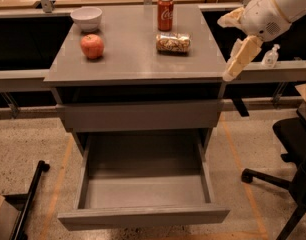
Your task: Place orange can into middle drawer
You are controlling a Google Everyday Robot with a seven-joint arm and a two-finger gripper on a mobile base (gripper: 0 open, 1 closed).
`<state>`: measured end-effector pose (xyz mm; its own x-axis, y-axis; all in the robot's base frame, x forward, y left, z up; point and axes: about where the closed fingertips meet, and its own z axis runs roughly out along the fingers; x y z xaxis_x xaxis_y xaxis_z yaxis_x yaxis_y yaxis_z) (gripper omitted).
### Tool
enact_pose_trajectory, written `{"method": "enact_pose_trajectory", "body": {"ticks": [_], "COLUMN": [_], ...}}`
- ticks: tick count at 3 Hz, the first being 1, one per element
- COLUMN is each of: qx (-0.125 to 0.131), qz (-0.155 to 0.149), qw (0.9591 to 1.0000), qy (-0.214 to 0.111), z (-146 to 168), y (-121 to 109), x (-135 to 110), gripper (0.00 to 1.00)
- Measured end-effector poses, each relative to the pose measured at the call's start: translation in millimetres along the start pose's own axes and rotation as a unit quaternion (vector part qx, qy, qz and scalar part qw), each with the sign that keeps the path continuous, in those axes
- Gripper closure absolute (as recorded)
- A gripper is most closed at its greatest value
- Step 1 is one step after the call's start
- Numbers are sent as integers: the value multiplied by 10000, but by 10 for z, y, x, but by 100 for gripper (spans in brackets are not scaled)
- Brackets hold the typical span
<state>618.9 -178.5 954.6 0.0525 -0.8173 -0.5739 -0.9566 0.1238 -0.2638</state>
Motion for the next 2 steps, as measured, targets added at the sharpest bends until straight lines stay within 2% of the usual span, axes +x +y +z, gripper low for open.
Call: {"method": "enact_pose_trajectory", "body": {"ticks": [1,2], "qx": [11,176], "qz": [-56,-96], "qw": [9996,9992], "qy": [-262,-359], "z": [235,222], "y": [-366,-542], "x": [35,27], "gripper": [0,0]}}
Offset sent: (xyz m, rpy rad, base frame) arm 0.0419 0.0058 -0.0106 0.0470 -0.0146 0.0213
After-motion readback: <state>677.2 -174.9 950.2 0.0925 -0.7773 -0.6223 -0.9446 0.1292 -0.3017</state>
